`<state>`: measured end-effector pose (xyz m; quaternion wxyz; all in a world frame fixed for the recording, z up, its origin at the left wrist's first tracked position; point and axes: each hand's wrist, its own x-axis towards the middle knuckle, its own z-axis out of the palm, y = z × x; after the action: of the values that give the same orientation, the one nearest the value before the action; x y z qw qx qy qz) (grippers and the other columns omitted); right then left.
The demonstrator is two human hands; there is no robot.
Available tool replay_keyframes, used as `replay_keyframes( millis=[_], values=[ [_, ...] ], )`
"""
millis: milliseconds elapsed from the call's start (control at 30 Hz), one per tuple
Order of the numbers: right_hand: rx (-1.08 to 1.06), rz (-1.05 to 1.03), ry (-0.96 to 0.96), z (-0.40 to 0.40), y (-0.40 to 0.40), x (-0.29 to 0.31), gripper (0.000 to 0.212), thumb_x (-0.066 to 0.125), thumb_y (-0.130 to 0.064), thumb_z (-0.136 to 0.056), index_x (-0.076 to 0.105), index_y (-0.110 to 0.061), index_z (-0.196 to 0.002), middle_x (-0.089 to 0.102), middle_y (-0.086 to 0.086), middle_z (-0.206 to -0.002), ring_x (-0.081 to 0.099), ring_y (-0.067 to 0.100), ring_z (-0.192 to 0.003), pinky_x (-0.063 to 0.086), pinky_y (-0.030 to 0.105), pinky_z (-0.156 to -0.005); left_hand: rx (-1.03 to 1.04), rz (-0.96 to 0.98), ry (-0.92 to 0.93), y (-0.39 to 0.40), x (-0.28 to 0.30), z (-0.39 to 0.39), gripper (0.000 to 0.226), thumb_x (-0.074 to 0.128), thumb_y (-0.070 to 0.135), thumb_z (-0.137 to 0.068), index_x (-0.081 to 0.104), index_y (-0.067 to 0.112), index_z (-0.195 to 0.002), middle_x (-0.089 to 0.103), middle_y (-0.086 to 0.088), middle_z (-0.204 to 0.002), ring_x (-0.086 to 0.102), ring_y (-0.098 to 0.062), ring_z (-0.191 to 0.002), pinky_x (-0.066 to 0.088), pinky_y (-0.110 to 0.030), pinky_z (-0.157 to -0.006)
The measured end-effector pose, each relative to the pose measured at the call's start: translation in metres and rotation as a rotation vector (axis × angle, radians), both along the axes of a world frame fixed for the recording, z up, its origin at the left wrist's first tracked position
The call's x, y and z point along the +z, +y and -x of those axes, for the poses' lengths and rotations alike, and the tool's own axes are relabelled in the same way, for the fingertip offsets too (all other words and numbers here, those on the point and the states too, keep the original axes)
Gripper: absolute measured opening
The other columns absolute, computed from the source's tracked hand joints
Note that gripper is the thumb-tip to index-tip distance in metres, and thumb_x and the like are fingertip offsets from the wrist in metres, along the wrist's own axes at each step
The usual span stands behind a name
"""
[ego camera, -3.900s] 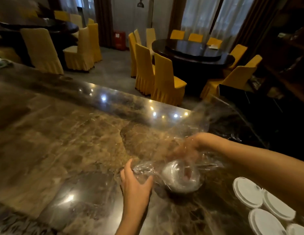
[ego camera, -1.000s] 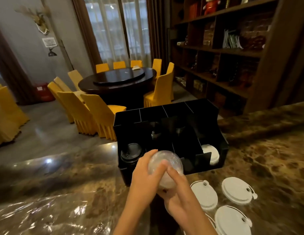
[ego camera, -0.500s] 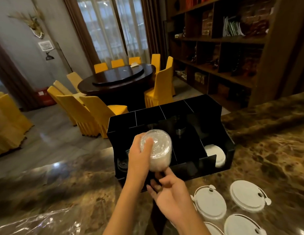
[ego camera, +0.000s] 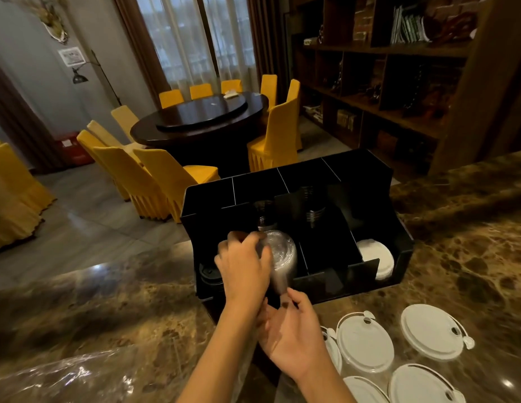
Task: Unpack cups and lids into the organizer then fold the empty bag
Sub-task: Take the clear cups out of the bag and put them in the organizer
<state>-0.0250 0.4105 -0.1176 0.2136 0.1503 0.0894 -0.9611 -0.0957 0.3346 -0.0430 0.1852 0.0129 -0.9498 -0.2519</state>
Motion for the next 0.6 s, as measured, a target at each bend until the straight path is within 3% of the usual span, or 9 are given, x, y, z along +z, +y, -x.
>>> replay_keyframes(
  millis=[133,233,333,433,600],
  values=[
    [-0.004,-0.053,-0.019,0.002,0.001,-0.004,0.026,0.068,-0.037,-0.084,0.076,-0.014,-0.092,0.067,0.025,-0.110,0.063,0.034,-0.090,0.047,0.036,-0.078,-0.001,0.202,0.007,0.004,-0.004,0.000,0.021,0.061,0.036,-0.090,0.075,0.032,-0.105,0.066,-0.002,-0.107,0.054,-0.033,-0.105,0.040,-0.046,-0.087],
    [0.017,-0.044,-0.012,0.001,0.001,-0.003,0.023,0.066,-0.036,-0.086,0.073,-0.015,-0.092,0.067,0.027,-0.118,0.068,0.040,-0.097,0.053,0.043,-0.079,0.009,0.314,0.025,0.004,-0.006,0.002,0.019,0.059,0.038,-0.090,0.077,0.033,-0.097,0.068,0.001,-0.103,0.054,-0.031,-0.103,0.039,-0.045,-0.084],
    [0.025,-0.031,-0.053,0.001,0.002,0.001,0.037,0.059,-0.035,-0.092,0.058,-0.019,-0.125,0.064,0.028,-0.127,0.069,0.041,-0.102,0.055,0.043,-0.081,0.003,0.426,0.036,0.005,-0.007,0.001,0.020,0.059,0.038,-0.090,0.076,0.031,-0.085,0.071,0.004,-0.093,0.054,-0.031,-0.100,0.037,-0.045,-0.083],
    [0.002,-0.049,-0.069,0.000,0.002,0.006,0.046,0.054,-0.034,-0.095,0.052,-0.019,-0.138,0.065,0.027,-0.126,0.070,0.040,-0.103,0.059,0.046,-0.084,-0.009,0.502,0.062,0.007,-0.006,0.000,0.022,0.059,0.036,-0.090,0.076,0.029,-0.078,0.071,0.005,-0.084,0.056,-0.031,-0.097,0.036,-0.047,-0.084],
    [-0.030,-0.056,-0.083,-0.013,0.004,0.012,0.037,0.051,-0.024,-0.096,0.052,-0.020,-0.133,0.072,0.026,-0.112,0.072,0.041,-0.096,0.054,0.049,-0.092,-0.034,0.620,0.026,0.010,-0.006,0.000,0.025,0.055,0.035,-0.093,0.077,0.027,-0.085,0.072,0.005,-0.085,0.057,-0.034,-0.105,0.025,-0.053,-0.104]
  ],
)
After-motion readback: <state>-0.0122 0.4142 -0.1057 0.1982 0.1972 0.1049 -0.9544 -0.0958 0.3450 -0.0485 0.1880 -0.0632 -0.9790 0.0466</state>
